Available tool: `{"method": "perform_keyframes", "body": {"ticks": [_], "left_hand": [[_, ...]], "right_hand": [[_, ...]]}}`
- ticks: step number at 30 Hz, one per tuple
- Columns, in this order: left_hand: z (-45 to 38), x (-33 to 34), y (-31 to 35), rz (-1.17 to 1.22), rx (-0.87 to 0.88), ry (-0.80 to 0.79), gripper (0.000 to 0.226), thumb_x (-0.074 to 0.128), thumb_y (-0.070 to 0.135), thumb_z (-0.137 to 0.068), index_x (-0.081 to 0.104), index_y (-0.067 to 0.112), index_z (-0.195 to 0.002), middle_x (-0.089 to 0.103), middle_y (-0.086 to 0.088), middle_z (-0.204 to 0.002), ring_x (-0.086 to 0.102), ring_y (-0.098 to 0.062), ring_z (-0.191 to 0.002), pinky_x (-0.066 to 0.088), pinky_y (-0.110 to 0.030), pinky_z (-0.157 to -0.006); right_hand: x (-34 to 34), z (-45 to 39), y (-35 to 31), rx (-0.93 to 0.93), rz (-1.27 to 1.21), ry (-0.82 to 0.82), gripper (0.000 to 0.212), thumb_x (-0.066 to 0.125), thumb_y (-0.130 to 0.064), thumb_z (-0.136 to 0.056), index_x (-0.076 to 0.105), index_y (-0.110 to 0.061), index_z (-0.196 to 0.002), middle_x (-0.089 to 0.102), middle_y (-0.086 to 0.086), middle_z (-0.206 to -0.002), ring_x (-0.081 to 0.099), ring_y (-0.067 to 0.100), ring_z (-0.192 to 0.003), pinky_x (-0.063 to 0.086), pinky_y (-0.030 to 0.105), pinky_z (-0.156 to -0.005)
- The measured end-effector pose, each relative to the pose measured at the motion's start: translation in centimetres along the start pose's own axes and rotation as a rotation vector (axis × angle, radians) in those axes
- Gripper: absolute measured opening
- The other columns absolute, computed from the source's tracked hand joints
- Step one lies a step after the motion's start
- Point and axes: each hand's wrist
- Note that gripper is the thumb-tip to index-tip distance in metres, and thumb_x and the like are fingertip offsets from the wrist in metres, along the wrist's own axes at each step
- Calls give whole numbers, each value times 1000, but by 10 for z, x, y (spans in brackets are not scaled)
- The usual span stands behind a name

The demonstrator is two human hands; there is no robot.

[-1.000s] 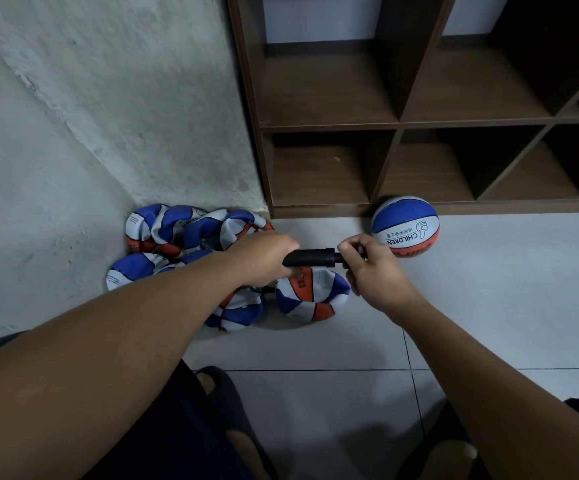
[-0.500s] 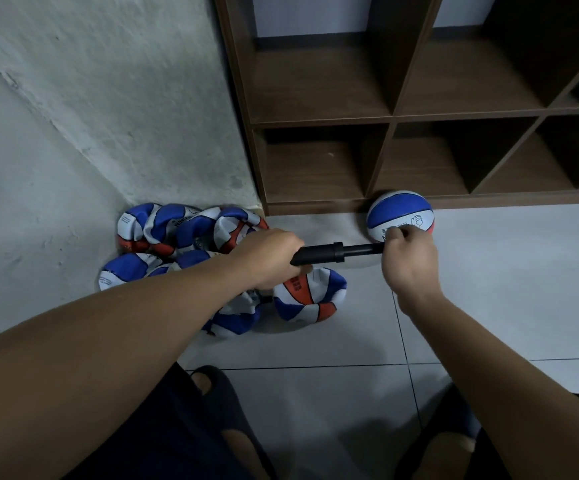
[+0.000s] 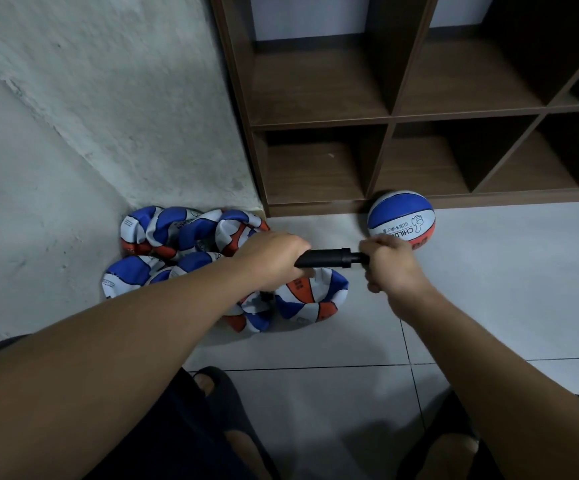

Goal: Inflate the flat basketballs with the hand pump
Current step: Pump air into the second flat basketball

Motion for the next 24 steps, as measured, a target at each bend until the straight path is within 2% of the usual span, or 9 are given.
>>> {"method": "perform_keyframes", "body": {"ticks": [2,5,7,9,12,15,19,24], "left_hand": [[1,2,-18,6,-14,13,27,65,45,-99,59,29,-77,64,5,-70,63,-14,-62,54,-40,-57],[5,3,-39,-10,-36,12,36,63,64,-98,62,31,-81,65,6,-71,63,-11,-62,50,-35,-55],[5,5,-38,-7,-43,1,39,61,64,-98,61,30,-79,65,5,-71,64,-14,-62,55,-39,-58],[3,7,-30,3,-29,5,40,61,56,-99,59,27,-73,64,3,-68,64,-18,-61,57,-43,-61],[3,4,-26,-29,-5,12,34,63,45,-100,59,26,-71,63,2,-69,63,-19,-62,59,-47,-63],[3,2,-20,-94,10,-2,26,64,38,-99,60,28,-76,62,3,-73,63,-18,-63,59,-43,-62],[1,6,-15,-146,31,-10,24,67,36,-99,57,30,-78,60,5,-74,60,-16,-64,52,-35,-57],[-1,1,-22,-93,26,-9,21,68,34,-96,59,30,-77,62,6,-74,62,-16,-65,58,-41,-61]], "right_hand": [[-22,-9,-3,43,-55,75,9,56,-7,-93,57,-11,-85,47,11,-74,37,22,-56,33,30,-50],[-43,-19,-2,86,-52,162,9,50,-4,-85,52,-13,-87,41,9,-70,28,20,-54,24,28,-50],[-34,-17,-1,69,-16,205,10,45,-7,-85,49,-14,-79,44,7,-71,34,24,-60,28,29,-52],[-13,-7,-1,7,4,237,16,46,-11,-93,56,-13,-81,51,5,-76,42,25,-68,38,32,-60],[15,7,6,-86,55,192,23,48,-23,-107,61,-12,-92,60,8,-84,51,24,-75,45,38,-70],[30,10,9,-92,60,135,26,47,-30,-111,60,-16,-94,55,7,-76,49,19,-66,42,41,-65],[43,13,10,-73,65,37,28,47,-34,-113,62,-14,-102,53,6,-76,47,16,-62,40,36,-59],[33,1,3,14,48,-84,32,53,-37,-110,64,-9,-101,53,9,-79,48,21,-67,42,38,-61]]}}
Point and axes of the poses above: each hand's wrist, its own z-axis away from the middle knuckle, its own x-axis out of the palm, y = z × x
